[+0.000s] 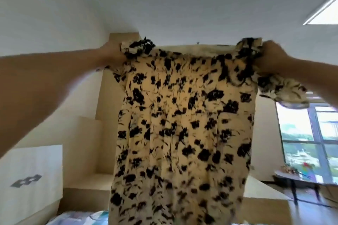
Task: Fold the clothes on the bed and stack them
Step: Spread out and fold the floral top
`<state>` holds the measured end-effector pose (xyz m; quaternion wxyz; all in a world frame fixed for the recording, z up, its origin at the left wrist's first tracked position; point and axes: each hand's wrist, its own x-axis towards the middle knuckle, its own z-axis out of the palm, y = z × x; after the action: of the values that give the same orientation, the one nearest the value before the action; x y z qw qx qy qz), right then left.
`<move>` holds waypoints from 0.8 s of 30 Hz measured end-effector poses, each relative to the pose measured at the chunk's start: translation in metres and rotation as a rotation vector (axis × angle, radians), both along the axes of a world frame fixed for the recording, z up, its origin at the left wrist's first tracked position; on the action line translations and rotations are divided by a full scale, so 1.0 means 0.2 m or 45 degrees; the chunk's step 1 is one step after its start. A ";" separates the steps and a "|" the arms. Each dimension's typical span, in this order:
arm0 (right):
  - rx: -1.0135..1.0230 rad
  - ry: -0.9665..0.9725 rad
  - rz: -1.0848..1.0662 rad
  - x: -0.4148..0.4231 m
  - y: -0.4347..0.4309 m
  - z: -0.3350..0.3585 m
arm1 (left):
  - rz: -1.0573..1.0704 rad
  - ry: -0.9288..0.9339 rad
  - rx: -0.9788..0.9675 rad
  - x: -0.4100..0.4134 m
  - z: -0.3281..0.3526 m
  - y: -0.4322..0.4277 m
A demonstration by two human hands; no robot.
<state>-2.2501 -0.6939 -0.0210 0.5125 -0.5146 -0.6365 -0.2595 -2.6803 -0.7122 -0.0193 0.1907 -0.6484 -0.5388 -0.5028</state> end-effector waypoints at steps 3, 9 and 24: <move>-0.261 0.043 0.212 0.07 0.01 -0.10 | -0.205 0.052 -0.245 -0.05 -0.05 -0.11; -0.730 -0.081 0.388 0.30 0.08 -0.29 | -0.536 -0.050 -0.640 -0.24 -0.24 -0.19; -0.870 0.433 0.723 0.00 0.06 -0.79 | -0.809 -0.471 -1.104 -0.23 -0.92 0.09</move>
<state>-2.2500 -0.6821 -0.1787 0.4615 -0.4945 -0.7080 0.2032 -2.7256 -0.6936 -0.2029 -0.3513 -0.6987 -0.4988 -0.3736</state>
